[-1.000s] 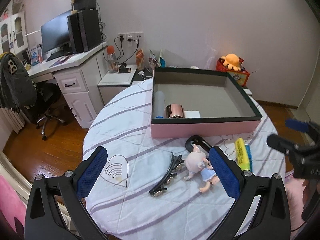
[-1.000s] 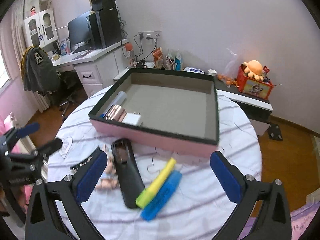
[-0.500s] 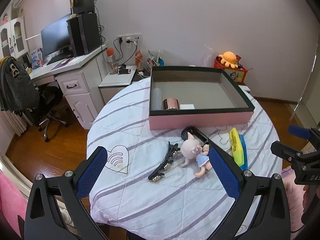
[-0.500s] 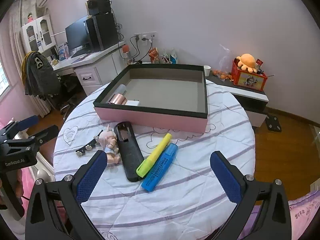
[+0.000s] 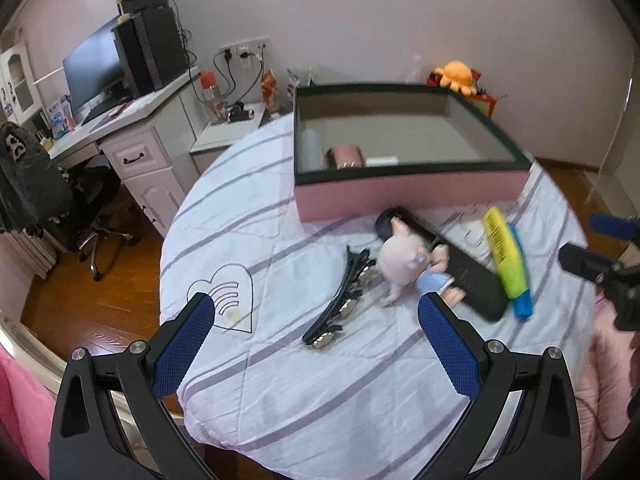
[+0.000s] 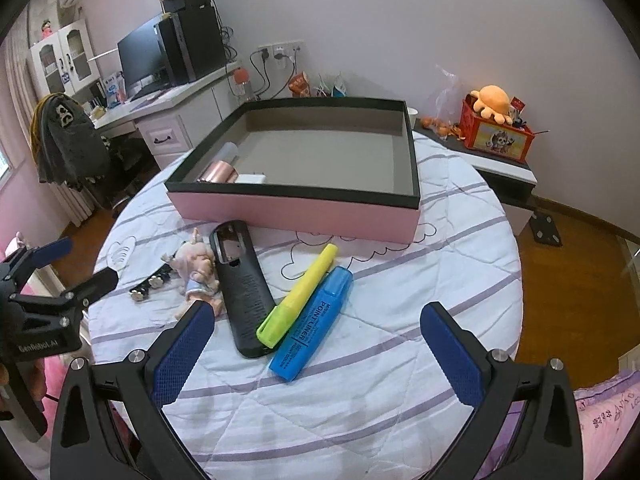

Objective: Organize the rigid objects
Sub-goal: 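Lower the left gripper onto the black hair clip and close on it, then lift the hair clip with the left gripper and carry it into the box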

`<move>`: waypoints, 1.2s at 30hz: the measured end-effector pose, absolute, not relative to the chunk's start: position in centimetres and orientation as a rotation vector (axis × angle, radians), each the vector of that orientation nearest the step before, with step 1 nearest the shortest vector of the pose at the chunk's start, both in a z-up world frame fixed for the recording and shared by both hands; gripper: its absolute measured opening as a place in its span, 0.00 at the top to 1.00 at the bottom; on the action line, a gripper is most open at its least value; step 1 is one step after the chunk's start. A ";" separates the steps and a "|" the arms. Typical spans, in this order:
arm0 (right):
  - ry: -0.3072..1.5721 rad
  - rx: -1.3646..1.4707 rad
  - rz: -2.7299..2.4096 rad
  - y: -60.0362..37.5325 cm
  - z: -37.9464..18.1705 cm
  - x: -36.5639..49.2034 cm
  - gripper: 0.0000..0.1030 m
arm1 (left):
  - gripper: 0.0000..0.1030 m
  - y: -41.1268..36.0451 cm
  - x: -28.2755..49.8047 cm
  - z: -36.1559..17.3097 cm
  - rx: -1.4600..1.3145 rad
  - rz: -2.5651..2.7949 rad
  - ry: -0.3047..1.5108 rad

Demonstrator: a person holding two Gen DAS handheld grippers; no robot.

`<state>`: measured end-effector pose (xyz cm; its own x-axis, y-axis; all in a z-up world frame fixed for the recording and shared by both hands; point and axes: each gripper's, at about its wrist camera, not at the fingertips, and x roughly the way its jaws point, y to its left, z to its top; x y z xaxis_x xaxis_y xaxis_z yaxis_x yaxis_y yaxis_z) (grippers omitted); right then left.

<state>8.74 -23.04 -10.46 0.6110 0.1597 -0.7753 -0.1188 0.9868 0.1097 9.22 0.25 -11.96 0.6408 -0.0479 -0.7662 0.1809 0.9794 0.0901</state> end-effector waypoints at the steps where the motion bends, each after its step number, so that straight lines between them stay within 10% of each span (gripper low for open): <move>1: 0.904 0.049 0.158 -23.0 -10.6 8.9 0.00 | 0.00 0.4 9.5 -12.4 0.172 -0.118 0.876; 15: 0.967 0.039 0.159 -22.2 -12.7 11.8 0.00 | 0.11 0.3 12.8 -17.1 0.231 -0.175 0.960; 21: 0.983 0.036 0.152 -22.1 -13.2 12.4 0.00 | 0.26 0.6 14.1 -18.1 0.179 -0.228 0.994; 25: 0.992 0.034 0.149 -22.1 -13.4 12.8 0.00 | 0.62 0.7 14.5 -17.9 0.103 -0.294 0.984; 36: 0.986 0.030 0.168 -21.5 -13.1 12.2 0.00 | 0.79 1.2 13.2 -17.4 0.031 -0.315 0.982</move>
